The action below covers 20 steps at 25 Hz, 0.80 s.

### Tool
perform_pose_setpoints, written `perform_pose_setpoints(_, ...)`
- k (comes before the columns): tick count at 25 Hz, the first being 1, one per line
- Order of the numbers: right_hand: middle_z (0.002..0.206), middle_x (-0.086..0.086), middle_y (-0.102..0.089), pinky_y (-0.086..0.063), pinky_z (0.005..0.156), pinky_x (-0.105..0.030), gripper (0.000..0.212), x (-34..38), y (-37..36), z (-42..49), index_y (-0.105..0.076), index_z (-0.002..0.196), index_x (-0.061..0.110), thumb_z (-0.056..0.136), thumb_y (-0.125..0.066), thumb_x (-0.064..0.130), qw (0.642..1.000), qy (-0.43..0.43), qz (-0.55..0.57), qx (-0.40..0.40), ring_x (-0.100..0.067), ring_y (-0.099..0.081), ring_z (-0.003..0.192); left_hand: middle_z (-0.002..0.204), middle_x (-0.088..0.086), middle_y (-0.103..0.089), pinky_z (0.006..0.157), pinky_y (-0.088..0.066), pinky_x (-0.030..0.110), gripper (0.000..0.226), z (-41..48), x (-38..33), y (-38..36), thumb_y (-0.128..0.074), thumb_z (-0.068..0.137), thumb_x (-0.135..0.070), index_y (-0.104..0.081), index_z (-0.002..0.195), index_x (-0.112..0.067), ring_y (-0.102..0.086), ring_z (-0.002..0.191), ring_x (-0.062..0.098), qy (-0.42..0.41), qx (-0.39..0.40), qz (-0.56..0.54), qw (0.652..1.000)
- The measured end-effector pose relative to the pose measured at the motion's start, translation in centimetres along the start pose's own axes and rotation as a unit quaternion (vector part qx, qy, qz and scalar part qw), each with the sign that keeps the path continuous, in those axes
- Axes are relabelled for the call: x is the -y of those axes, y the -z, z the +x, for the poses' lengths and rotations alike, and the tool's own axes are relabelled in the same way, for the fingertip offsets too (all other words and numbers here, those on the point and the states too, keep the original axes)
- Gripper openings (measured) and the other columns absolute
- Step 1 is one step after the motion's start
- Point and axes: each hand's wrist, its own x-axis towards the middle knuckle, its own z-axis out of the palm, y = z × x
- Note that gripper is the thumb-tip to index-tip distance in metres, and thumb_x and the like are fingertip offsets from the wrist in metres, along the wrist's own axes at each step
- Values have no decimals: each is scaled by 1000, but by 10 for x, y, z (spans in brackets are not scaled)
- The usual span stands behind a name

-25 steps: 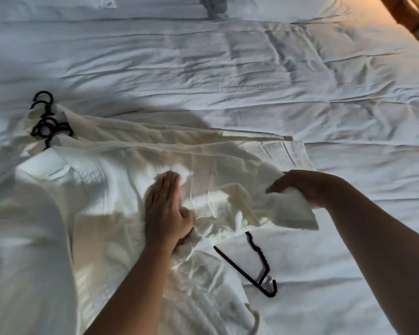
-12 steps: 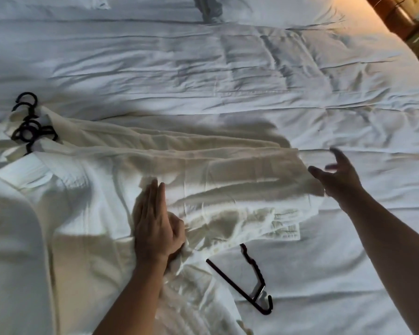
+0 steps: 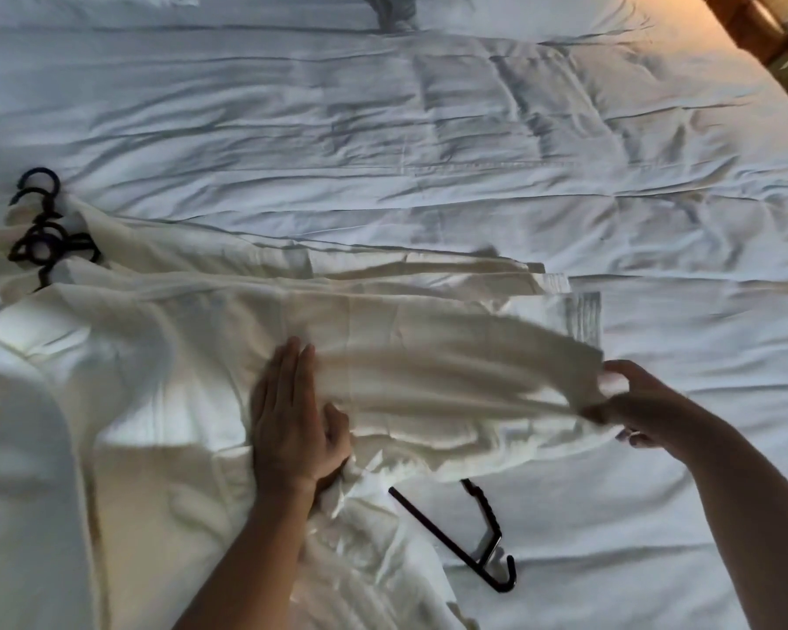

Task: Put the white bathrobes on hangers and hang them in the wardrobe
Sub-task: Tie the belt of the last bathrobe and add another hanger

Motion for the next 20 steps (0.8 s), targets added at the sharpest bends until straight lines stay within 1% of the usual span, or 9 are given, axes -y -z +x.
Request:
perform_pose_setpoints(1, 107, -19, -65, -45, 67, -30, 74, -2, -8, 5, -46, 139, 26, 74, -78, 8, 993, -7, -89, -75, -31, -61, 82, 156, 18, -44, 116, -36, 51, 80, 0, 0, 0, -61, 70, -18, -48, 146, 2, -41, 146, 36, -5, -5, 1, 1000)
perform_pose_setpoints(3, 123, -15, -61, -48, 91, -41, 74, 20, -21, 7, -43, 143, 28, 74, -68, 21, 965, 76, -86, -234, -37, -59, 111, 155, 19, -44, 115, -37, 52, 79, 0, -1, 0, -61, 71, -17, -48, 146, 3, -42, 145, 36, -13, -17, 6, 1000)
perform_pose_setpoints(5, 138, -3, -52, -40, 103, -52, 65, 54, -29, 12, -46, 141, 38, 81, -62, 20, 938, 186, -80, -281, -35, -46, 128, 156, 19, -44, 115, -37, 52, 78, -1, -1, -1, -58, 72, -18, -48, 147, 2, -42, 145, 36, -16, -24, 16, 999)
perform_pose_setpoints(7, 146, 9, -45, -30, 102, -51, 63, 92, -38, 14, -47, 138, 49, 84, -62, 21, 934, 240, -173, -199, -28, -34, 136, 156, 19, -44, 118, -34, 52, 80, -1, -1, -1, -57, 72, -21, -46, 148, 2, -41, 146, 36, -15, -17, 17, 1000)
perform_pose_setpoints(9, 137, 12, -52, -27, 99, -47, 46, 124, -46, 17, -53, 129, 53, 88, -66, 38, 921, 218, -308, -91, -24, -34, 134, 156, 19, -43, 118, -34, 53, 81, 0, 0, -1, -56, 73, -23, -45, 149, 2, -40, 146, 35, -20, -14, 14, 1000)
perform_pose_setpoints(12, 128, 6, -60, -33, 106, -51, 45, 149, -42, 28, -65, 123, 33, 87, -66, 60, 849, 193, -491, -9, -25, -50, 125, 156, 19, -44, 116, -36, 55, 81, 0, 1, -3, -54, 74, -23, -44, 149, 4, -40, 147, 35, -31, -20, 11, 999)
perform_pose_setpoints(14, 121, -8, -64, -45, 97, -44, 36, 155, -29, 37, -67, 114, 25, 88, -71, 49, 847, 246, -462, -89, -31, -59, 112, 157, 19, -43, 115, -36, 55, 80, 1, 1, -3, -55, 74, -22, -44, 149, 4, -39, 148, 34, -42, -22, 4, 999)
perform_pose_setpoints(17, 118, -13, -60, -42, 93, -45, 30, 147, -22, 52, -59, 118, 23, 89, -67, 25, 841, 270, -355, -306, -38, -58, 110, 158, 17, -41, 116, -36, 55, 83, 1, 2, -4, -57, 73, -23, -41, 151, 3, -37, 149, 32, -48, -17, 10, 999)
perform_pose_setpoints(20, 130, -9, -51, -34, 98, -55, 48, 123, -54, 55, -50, 133, 30, 87, -63, 31, 857, 267, -294, -328, -38, -45, 121, 158, 16, -41, 116, -36, 54, 83, 0, 1, -4, -57, 73, -24, -42, 151, 1, -37, 149, 31, -46, -14, 18, 999)
